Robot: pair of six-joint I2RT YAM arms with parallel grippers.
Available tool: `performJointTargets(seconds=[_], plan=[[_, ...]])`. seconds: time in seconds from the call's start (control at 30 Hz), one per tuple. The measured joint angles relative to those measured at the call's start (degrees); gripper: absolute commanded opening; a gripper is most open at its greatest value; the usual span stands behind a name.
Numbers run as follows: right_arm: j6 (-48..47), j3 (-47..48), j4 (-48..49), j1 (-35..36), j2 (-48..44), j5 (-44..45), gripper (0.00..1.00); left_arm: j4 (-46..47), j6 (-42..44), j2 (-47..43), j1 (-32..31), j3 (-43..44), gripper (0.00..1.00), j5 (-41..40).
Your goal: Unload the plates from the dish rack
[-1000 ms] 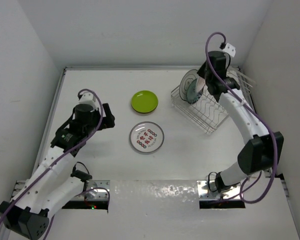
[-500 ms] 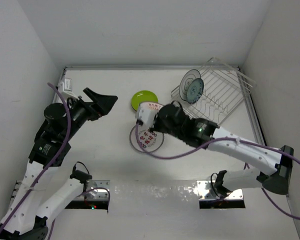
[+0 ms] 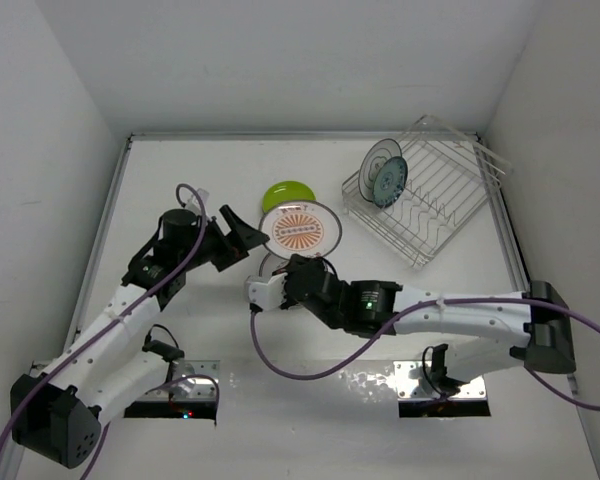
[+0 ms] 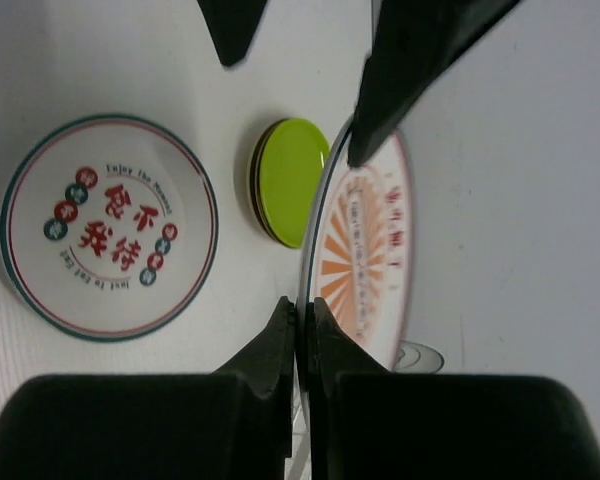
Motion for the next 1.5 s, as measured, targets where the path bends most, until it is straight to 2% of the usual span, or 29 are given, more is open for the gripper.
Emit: performJointTargets(seconds=[0.1,0.27,0.3,0.37,0.4,0.43,0.47,0.57,0.73,0.97,1.0,1.07,1.1,1.17,1.2,1.3,1.37,1.5], plan=[[-0.42,0.09,3.96,1.01,2.60,0.04,0.00,2.16,-0.68,-0.02,0.00,-0.39,0.71,1.70],[-0.07,0.13,7.41,1.84,4.92,-0.35,0.00,5.31,-1.31,-0.02,0.00,-0.57,0.16,2.67],[0.15,-0.22,8.41,1.86,4.83,-0.44,0.00,5.62,-1.11,-0.02,0.00,-0.72,0.02,2.58],[0.90,-1.25,9.73,1.90,4.57,-1.27,0.03,7.15,-2.73,0.09,0.07,-1.25,0.00,2.58],[0.90,-1.90,10.54,2.14,4.57,-1.07,0.22,7.67,-3.08,0.15,0.07,-1.29,0.00,2.62],[1.36,-2.49,11.28,2.23,4.57,-0.81,0.57,7.72,-3.23,0.24,0.07,-1.46,0.00,2.56],[1.81,-2.78,11.61,2.25,4.55,-0.48,0.97,8.02,-3.02,0.35,0.07,-1.88,0.00,2.40],[3.34,-5.46,14.95,2.23,2.58,3.04,0.99,6.97,-0.44,0.63,0.00,-3.76,0.00,0.61],[14.32,-12.81,16.92,0.83,-8.22,10.23,0.99,7.67,2.05,1.05,0.00,-8.22,0.00,-2.86],[35.91,-12.22,9.53,-10.69,-23.87,16.37,0.99,10.40,2.45,8.59,-0.02,-13.07,0.00,-3.89],[38.12,-12.00,7.93,-12.09,-24.44,16.70,0.99,11.26,2.43,9.90,-0.07,-13.31,0.01,-3.89],[42.45,-10.91,3.32,-13.88,-24.37,16.98,0.99,13.55,2.12,12.37,-0.37,-13.70,0.19,-3.89],[43.87,-10.29,1.55,-14.16,-23.63,17.00,0.99,14.38,2.19,13.14,-0.50,-13.75,0.36,-3.85],[46.97,-8.26,-2.75,-15.13,-21.05,16.98,0.99,16.20,1.79,14.58,-1.22,-13.77,0.56,-4.04],[48.41,-7.30,-4.46,-15.96,-19.23,16.50,0.99,17.03,1.86,15.10,-1.70,-13.77,0.75,-4.09],[52.54,-5.79,-8.39,-20.87,-14.58,13.35,0.99,17.46,1.92,16.44,-4.39,-13.09,0.91,-4.90],[55.65,-5.53,-10.05,-24.79,-12.41,10.69,0.99,15.87,2.14,17.07,-6.78,-11.54,0.97,-6.40],[62.29,-4.61,-11.47,-34.14,-8.76,2.56,0.99,11.34,2.95,16.76,-9.66,-7.19,1.00,-10.93]])
